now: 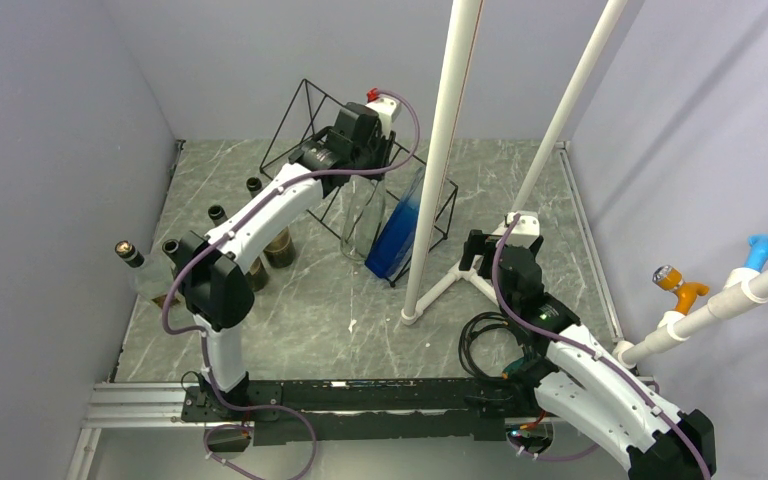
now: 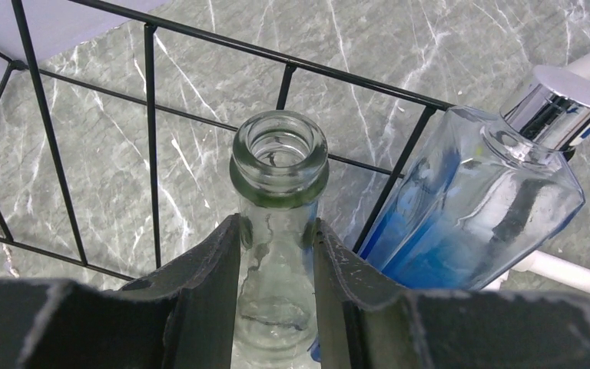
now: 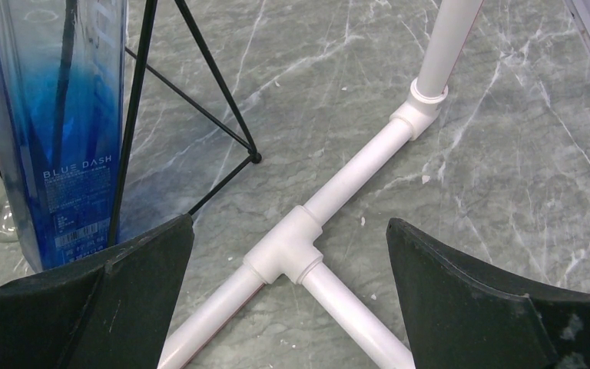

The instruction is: Put the wine bottle on the wine rack

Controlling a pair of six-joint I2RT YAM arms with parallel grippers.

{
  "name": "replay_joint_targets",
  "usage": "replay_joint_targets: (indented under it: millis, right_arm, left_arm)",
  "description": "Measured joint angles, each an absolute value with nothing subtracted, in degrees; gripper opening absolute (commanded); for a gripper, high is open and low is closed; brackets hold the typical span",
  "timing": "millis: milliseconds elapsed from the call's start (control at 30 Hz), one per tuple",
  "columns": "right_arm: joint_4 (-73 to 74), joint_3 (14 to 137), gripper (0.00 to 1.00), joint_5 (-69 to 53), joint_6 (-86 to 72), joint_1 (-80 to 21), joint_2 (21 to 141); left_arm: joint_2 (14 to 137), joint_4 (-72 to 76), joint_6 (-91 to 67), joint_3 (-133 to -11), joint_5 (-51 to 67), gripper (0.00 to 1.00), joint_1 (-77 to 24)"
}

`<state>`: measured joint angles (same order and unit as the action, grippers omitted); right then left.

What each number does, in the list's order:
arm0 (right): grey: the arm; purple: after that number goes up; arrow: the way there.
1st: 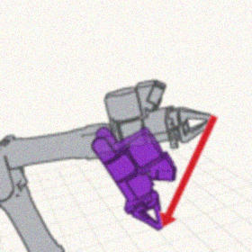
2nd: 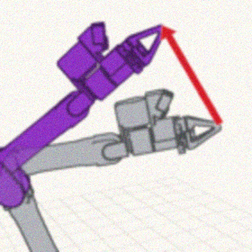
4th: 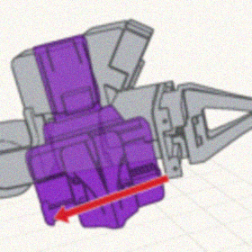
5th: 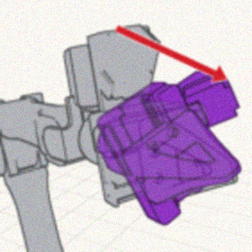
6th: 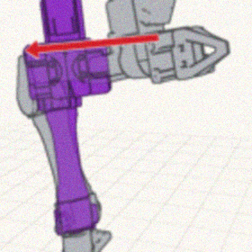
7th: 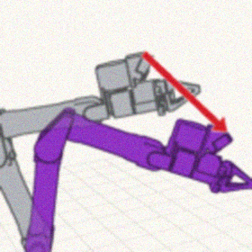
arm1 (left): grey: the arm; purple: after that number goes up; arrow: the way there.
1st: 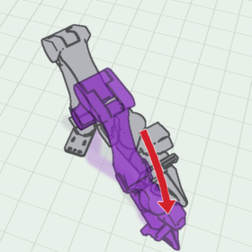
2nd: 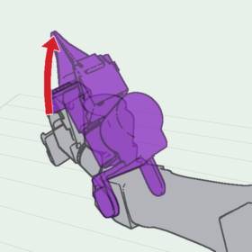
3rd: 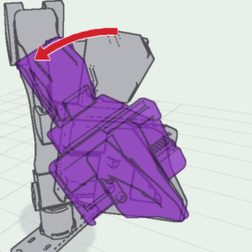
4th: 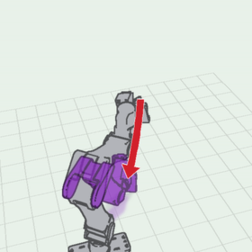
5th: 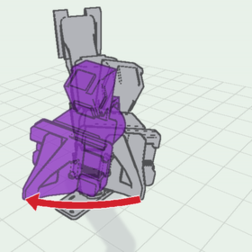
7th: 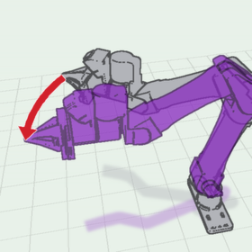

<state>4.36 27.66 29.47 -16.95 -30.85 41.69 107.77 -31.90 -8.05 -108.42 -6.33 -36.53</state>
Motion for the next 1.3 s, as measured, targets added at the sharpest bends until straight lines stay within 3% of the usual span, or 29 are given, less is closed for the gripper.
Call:
replay_joint_targets:
  millis: [400,700,1100,1300]
  right_arm:
    - [4.2,27.7,1.0,29.5,-17.0,-30.9,42.3]
    - [4.2,27.7,1.0,29.5,-17.0,-30.8,42.5]
    - [4.2,27.7,1.0,29.5,-17.0,-30.8,43.5]
    - [4.1,27.7,1.0,29.5,-17.0,-30.9,43.7]
  left_arm:
    - [110.9,-29.3,-9.5,-110.0,-3.0,0.35,-34.8]
    - [112.2,-28.9,-12.2,-110.9,0.4,0.72,-34.1]
    - [111.4,-29.6,-13.2,-110.3,1.9,0.76,-33.5]
    - [102.7,-30.9,-13.0,-103.2,1.3,0.77,-33.5]
